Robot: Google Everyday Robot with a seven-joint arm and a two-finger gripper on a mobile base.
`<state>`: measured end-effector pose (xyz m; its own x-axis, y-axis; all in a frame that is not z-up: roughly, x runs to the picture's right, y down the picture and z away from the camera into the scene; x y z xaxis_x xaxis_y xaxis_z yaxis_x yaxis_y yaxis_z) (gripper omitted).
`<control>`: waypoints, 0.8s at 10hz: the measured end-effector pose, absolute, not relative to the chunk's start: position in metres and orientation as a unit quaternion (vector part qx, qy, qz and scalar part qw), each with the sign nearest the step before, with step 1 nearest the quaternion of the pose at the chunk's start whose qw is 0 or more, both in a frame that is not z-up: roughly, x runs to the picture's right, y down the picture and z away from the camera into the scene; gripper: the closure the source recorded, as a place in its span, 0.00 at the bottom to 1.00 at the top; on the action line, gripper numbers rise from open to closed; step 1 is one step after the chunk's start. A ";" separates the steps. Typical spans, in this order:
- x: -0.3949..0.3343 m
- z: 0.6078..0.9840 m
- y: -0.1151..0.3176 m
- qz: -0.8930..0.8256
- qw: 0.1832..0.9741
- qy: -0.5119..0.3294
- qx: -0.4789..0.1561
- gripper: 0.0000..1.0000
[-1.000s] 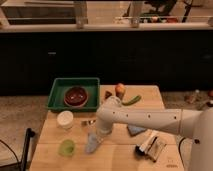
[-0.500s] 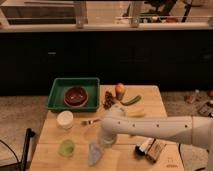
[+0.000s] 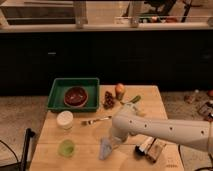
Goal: Wipe table surface with towel
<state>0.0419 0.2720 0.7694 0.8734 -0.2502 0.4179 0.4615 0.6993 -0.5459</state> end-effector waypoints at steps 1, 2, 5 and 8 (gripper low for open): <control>0.041 0.774 0.262 -0.194 0.912 -0.149 -0.330 0.99; 0.041 0.778 0.255 -0.192 0.914 -0.142 -0.327 0.99; 0.023 0.788 0.234 -0.200 0.917 -0.138 -0.317 0.99; -0.012 0.786 0.242 -0.233 0.903 -0.166 -0.320 0.99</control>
<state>-0.0124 0.2420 0.7856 0.8357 -0.3152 0.4498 0.5280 0.6867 -0.4996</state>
